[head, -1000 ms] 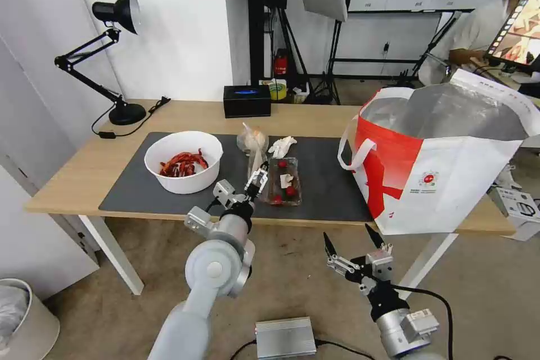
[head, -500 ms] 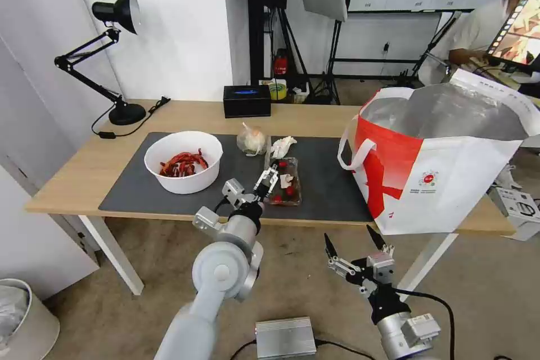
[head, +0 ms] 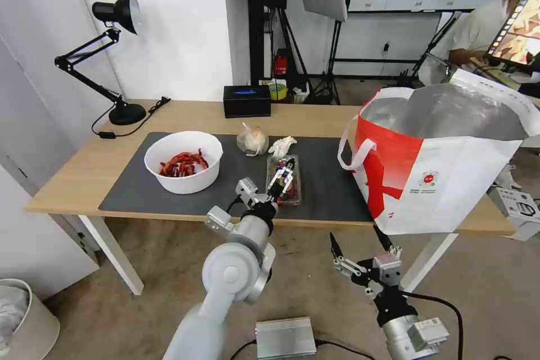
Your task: Pick up the trash from the table and place it into the takeout bag.
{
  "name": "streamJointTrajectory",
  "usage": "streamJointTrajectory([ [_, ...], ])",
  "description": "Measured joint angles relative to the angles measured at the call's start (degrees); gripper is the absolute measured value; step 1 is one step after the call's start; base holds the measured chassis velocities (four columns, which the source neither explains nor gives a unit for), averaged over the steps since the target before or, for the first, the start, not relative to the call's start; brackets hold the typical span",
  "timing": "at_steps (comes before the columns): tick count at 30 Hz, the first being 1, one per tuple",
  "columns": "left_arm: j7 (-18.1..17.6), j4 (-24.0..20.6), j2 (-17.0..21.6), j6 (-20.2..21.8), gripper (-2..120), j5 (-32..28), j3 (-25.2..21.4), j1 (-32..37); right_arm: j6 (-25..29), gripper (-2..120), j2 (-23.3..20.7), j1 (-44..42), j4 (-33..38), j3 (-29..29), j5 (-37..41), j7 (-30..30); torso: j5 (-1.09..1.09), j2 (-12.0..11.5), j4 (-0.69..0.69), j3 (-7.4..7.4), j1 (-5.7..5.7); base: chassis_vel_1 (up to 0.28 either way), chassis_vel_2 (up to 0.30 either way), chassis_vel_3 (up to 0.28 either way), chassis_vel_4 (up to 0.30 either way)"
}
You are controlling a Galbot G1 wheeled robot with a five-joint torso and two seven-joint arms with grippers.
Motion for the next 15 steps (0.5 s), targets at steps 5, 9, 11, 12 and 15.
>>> streamJointTrajectory([
  [5, 0.7, 0.0, 1.8, 2.4, 100, 2.8, -0.1, -0.5, 0.2, 100, -0.3, -0.3, 0.4, 0.2, 0.3, 0.0, 0.00, 0.0, 0.00, 0.00, 0.00, 0.000, 0.000, 0.000, 0.000],
  [9, 2.5, 1.9, 6.1, 3.5, 88, 7.6, 1.1, -3.7, 0.2, 100, -0.7, -0.3, 0.7, 0.3, 0.6, 0.0, -0.01, 0.0, 0.00, 0.00, 0.00, 0.000, 0.000, 0.000, 0.000],
  [11, 5.2, 3.3, 9.8, 3.7, 83, 13.0, 2.0, -5.9, 0.2, 100, -0.9, -0.4, 1.0, 0.5, 0.8, 0.0, -0.01, 0.0, -0.01, 0.00, 0.00, 0.000, 0.000, 0.000, 0.000],
  [12, 5.2, 3.3, 9.8, 3.7, 83, 13.0, 2.0, -5.9, 0.2, 100, -0.9, -0.4, 1.0, 0.5, 0.8, 0.0, -0.01, 0.0, -0.01, 0.00, 0.00, 0.000, 0.000, 0.000, 0.000],
  [15, 12.3, 5.3, 18.0, 4.1, 67, 20.4, 3.1, -10.0, 0.2, 100, -1.5, -0.6, 1.2, 1.1, 2.0, 0.0, -0.02, 0.0, 0.01, 0.00, 0.01, 0.000, 0.000, 0.000, 0.000],
])
